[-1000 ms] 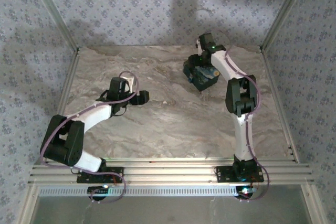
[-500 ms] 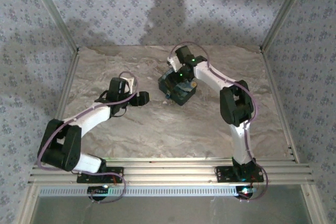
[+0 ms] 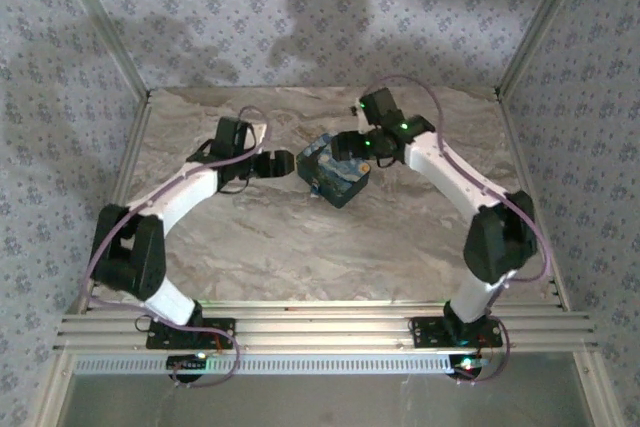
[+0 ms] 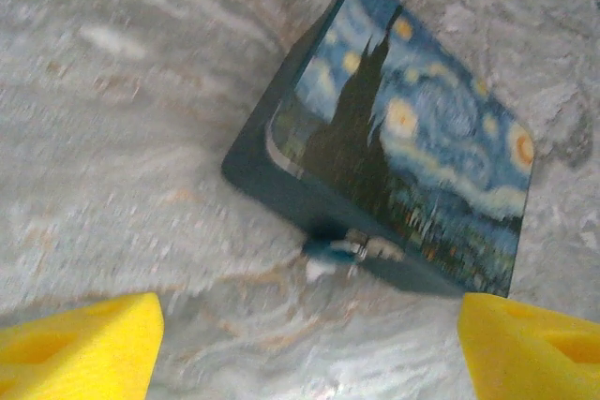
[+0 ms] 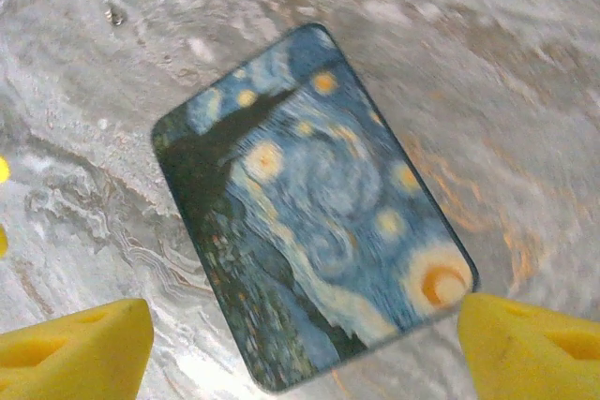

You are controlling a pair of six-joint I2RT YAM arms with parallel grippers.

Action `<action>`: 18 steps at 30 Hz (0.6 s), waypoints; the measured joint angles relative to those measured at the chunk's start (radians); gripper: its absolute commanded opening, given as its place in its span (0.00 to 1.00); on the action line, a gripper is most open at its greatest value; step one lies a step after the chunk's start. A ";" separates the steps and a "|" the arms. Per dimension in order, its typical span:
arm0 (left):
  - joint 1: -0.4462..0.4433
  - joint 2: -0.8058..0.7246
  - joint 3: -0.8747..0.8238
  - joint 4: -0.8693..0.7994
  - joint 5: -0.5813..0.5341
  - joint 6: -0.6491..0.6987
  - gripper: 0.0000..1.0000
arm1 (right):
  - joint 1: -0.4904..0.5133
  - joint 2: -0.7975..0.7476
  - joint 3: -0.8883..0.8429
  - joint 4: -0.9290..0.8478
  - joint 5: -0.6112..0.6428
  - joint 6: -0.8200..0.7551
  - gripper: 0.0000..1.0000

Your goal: Unlock a padlock with a key

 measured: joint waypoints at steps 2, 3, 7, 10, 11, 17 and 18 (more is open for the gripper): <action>0.000 0.073 0.089 -0.033 0.028 0.019 0.75 | -0.017 -0.047 -0.109 0.054 -0.003 0.096 0.85; 0.001 0.119 0.144 -0.049 0.047 0.028 0.72 | -0.023 -0.058 -0.161 0.081 -0.008 0.140 0.85; 0.000 0.272 0.309 -0.094 0.107 0.046 0.68 | -0.021 -0.045 -0.301 0.145 -0.060 0.274 0.84; 0.000 0.369 0.394 -0.111 0.137 0.049 0.67 | -0.018 0.000 -0.315 0.177 -0.100 0.330 0.84; 0.001 0.396 0.412 -0.115 0.146 0.048 0.66 | -0.018 0.016 -0.314 0.196 -0.111 0.343 0.84; 0.000 0.497 0.450 -0.118 0.203 0.026 0.57 | -0.032 0.108 -0.273 0.248 -0.175 0.377 0.79; 0.000 0.504 0.450 -0.118 0.208 0.022 0.57 | -0.038 0.122 -0.256 0.254 -0.185 0.379 0.78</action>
